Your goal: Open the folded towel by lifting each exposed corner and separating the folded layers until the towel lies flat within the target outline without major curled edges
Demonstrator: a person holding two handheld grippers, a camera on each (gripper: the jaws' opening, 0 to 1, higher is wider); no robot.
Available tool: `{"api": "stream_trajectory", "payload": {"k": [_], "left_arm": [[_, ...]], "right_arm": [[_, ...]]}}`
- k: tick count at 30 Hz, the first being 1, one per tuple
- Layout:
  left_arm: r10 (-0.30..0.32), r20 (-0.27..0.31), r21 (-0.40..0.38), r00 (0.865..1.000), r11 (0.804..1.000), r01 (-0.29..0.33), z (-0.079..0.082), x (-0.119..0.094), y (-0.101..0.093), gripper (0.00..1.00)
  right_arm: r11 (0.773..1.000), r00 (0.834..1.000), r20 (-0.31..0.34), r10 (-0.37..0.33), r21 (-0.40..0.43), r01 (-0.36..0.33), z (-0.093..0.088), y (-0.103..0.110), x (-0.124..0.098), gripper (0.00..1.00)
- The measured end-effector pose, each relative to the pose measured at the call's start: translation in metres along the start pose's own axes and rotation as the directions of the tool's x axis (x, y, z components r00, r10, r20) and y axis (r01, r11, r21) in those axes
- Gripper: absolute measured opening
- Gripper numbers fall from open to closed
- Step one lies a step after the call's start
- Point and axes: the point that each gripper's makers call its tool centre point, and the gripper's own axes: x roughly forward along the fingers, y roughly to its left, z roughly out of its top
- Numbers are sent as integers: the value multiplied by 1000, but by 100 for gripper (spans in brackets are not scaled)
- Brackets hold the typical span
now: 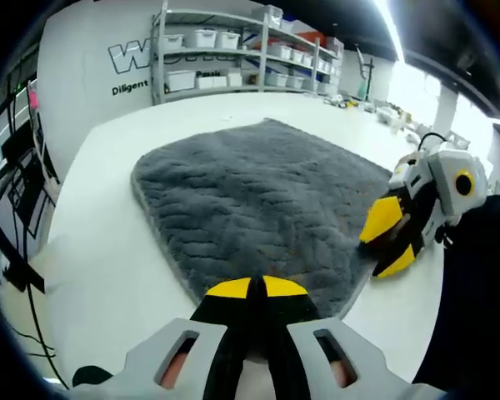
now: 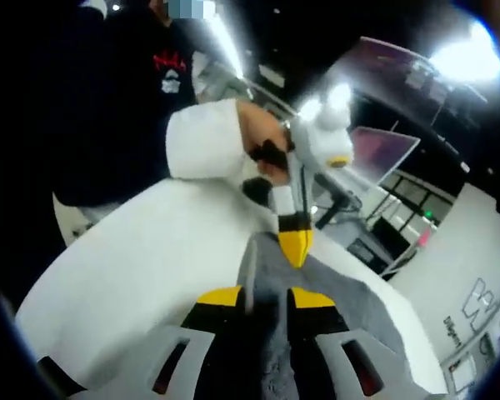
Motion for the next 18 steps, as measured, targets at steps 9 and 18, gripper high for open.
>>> {"api": "stream_trajectory", "payload": {"k": [9,18], "left_arm": [[-2,2,-1,1000,1000,2,0,0,1,3],[36,19,47,999,998,-37,6,-6,7,2]], "right_arm": [[999,1000,-18,-9,-45,8,-2,-1,1,15],[995,998,-6,-58,-84,57,4,-10,-4,0]]}}
